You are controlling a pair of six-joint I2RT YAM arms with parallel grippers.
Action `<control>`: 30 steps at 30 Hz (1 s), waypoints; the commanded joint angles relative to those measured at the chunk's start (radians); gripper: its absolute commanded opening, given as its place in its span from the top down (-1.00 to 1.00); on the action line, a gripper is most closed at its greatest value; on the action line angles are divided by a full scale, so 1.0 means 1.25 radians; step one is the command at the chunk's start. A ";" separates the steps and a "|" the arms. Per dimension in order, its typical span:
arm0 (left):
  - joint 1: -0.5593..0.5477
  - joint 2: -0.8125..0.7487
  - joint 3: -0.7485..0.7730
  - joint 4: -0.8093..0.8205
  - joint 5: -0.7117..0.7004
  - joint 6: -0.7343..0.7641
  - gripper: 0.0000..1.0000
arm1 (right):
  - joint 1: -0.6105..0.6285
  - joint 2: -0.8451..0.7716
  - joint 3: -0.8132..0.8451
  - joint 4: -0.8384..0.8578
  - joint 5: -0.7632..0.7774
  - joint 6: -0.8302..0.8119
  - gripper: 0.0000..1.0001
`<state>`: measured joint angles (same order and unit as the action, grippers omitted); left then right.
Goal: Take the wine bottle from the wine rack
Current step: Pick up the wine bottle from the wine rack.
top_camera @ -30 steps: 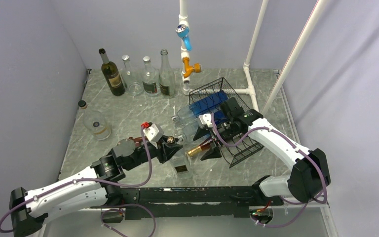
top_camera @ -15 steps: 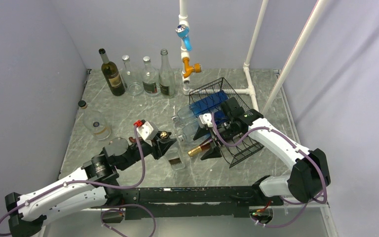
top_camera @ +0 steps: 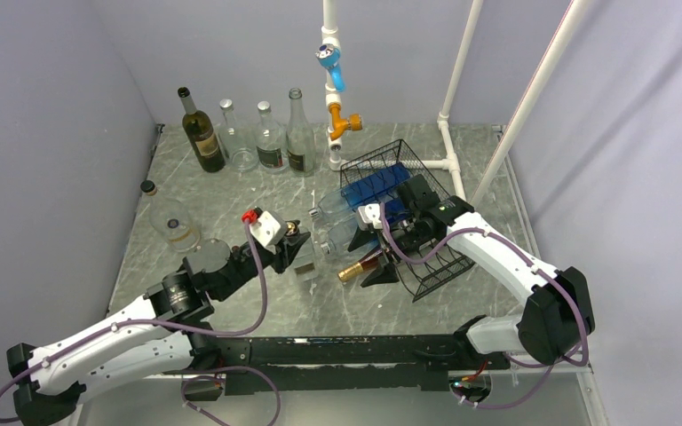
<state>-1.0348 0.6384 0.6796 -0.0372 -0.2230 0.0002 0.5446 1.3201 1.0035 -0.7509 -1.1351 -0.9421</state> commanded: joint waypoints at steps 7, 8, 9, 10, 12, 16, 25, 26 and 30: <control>0.092 0.040 0.109 0.150 0.018 0.087 1.00 | -0.004 -0.028 0.007 0.026 -0.015 -0.018 -0.96; 0.111 0.046 0.112 0.152 0.029 0.086 1.00 | -0.004 -0.028 0.006 0.027 -0.014 -0.018 -0.96; 0.129 0.051 0.114 0.156 0.039 0.086 1.00 | -0.004 -0.028 0.006 0.027 -0.014 -0.019 -0.96; 0.146 0.055 0.116 0.162 0.049 0.086 1.00 | -0.004 -0.028 0.006 0.026 -0.014 -0.019 -0.96; 0.181 0.071 0.123 0.173 0.066 0.090 1.00 | -0.004 -0.028 0.005 0.026 -0.014 -0.019 -0.96; 0.239 0.106 0.142 0.190 0.092 0.097 1.00 | -0.004 -0.028 0.004 0.025 -0.013 -0.023 -0.96; 0.361 0.165 0.164 0.234 0.138 0.094 1.00 | -0.004 -0.033 -0.001 0.023 -0.001 -0.038 -0.96; 0.375 0.170 0.165 0.240 0.142 0.093 1.00 | -0.004 -0.033 -0.001 0.022 -0.001 -0.040 -0.96; 0.427 0.190 0.170 0.262 0.163 0.087 1.00 | -0.004 -0.032 -0.003 0.020 0.001 -0.045 -0.96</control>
<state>-0.5556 0.8803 0.7994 0.0513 -0.0673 0.0933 0.5438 1.3064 1.0031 -0.7479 -1.1240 -0.9607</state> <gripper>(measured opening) 0.371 0.976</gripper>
